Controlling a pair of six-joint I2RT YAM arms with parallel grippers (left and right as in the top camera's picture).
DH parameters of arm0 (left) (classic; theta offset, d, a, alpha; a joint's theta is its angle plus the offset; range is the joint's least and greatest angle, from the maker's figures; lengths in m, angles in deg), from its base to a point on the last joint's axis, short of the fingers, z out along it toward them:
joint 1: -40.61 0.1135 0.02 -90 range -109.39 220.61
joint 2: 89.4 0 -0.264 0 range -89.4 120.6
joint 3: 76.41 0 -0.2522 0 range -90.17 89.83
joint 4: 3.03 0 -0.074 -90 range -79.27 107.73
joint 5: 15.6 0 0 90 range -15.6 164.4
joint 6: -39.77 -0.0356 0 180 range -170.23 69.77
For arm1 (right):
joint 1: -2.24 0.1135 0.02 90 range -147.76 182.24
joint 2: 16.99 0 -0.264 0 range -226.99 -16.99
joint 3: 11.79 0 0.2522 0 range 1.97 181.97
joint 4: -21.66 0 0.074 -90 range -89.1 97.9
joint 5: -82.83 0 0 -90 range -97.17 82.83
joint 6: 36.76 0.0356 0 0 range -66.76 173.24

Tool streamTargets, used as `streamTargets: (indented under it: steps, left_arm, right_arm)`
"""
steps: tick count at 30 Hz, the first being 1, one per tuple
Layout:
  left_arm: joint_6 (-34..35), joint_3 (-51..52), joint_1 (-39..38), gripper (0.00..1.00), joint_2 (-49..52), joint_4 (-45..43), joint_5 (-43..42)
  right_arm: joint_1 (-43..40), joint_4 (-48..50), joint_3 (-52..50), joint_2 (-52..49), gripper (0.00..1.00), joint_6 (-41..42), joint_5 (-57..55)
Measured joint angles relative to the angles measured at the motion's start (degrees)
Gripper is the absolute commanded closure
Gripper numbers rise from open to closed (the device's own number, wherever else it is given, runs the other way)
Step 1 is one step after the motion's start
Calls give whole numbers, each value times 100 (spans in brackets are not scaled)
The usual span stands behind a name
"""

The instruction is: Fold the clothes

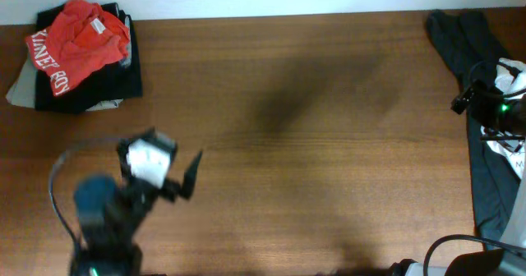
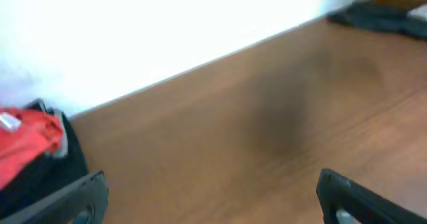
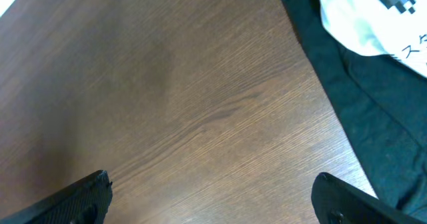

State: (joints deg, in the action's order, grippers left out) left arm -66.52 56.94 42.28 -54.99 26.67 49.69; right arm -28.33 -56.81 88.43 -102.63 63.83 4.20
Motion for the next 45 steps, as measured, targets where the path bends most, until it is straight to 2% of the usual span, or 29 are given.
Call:
streamTargets:
  steps: [3,7,12,15,22,45]
  left_arm:
    - [149,1311,-7,0,-1274,-879,-9]
    - [372,2354,-4,0,-1998,-1606,63]
    - [1228,3128,-7,0,-2835,-1639,835]
    - [1440,3202,-4,1,-3198,-1250,1154]
    - [1598,3202,-4,1,-3357,-1231,1475]
    - [1617,3202,-4,0,-3357,-1228,1519]
  right_arm:
    - [0,-4,0,0,1,-2,4]
    - [0,-2,0,0,1,-2,0]
    - [0,2,0,0,1,-2,2]
    - [0,2,0,0,1,-4,2]
    - [0,0,0,0,1,2,4]
    - [0,0,0,-2,2,0,2]
